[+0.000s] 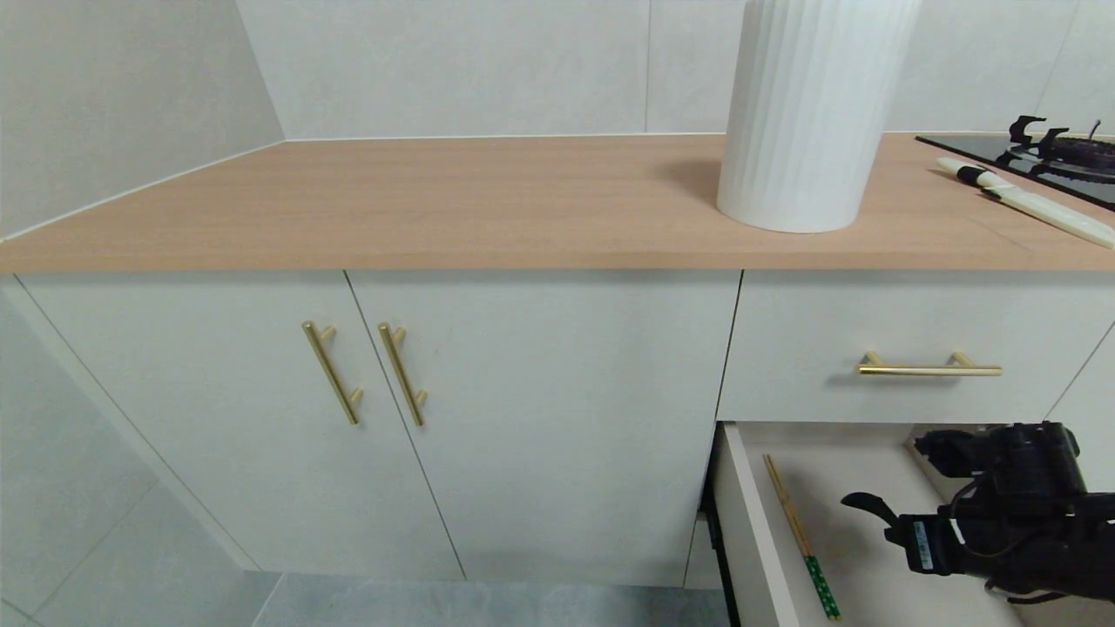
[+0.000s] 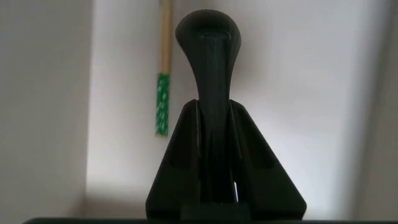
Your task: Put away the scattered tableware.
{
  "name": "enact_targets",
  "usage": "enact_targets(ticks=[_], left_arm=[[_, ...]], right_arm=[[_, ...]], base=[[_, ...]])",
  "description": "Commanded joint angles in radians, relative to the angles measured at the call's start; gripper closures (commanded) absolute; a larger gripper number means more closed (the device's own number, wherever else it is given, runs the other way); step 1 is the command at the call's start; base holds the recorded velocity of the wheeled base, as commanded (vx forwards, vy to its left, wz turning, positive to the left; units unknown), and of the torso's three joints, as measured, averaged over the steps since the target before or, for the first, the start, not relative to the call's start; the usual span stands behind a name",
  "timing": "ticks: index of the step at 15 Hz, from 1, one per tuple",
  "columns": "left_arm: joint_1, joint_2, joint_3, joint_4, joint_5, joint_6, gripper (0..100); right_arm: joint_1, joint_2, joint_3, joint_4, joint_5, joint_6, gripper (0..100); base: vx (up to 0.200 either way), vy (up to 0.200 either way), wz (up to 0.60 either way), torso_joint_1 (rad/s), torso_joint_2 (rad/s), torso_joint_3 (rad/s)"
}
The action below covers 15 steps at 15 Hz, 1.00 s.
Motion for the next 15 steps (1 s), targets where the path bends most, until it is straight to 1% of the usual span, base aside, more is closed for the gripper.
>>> enact_targets(ticks=[1, 3, 9, 11, 15], left_arm=[[0.0, 0.0, 0.0, 0.0, 0.001, 0.0, 0], [0.002, 0.0, 0.0, 0.0, 0.001, 0.0, 0], [0.002, 0.0, 0.0, 0.0, 0.001, 0.0, 0], [0.0, 0.0, 0.0, 0.0, 0.001, 0.0, 0], [0.002, 0.0, 0.0, 0.0, 0.001, 0.0, 0]], right_arm=[[0.014, 0.151, 0.022, -0.083, -0.018, 0.022, 100], [0.024, 0.254, 0.05, -0.227, -0.082, 0.022, 100], [0.038, 0.429, 0.079, -0.477, -0.159, 0.023, 100], [0.038, 0.449, 0.093, -0.536, -0.167, 0.023, 100], [0.038, 0.458, 0.094, -0.551, -0.179, 0.023, 100]], base=[[0.0, 0.0, 0.0, 0.0, 0.0, 0.0], [0.0, 0.0, 0.0, 0.0, 0.0, 0.0], [0.0, 0.0, 0.0, 0.0, 0.0, 0.0], [0.0, 0.0, 0.0, 0.0, 0.0, 0.0], [0.0, 0.0, 0.0, 0.0, 0.0, 0.0]])
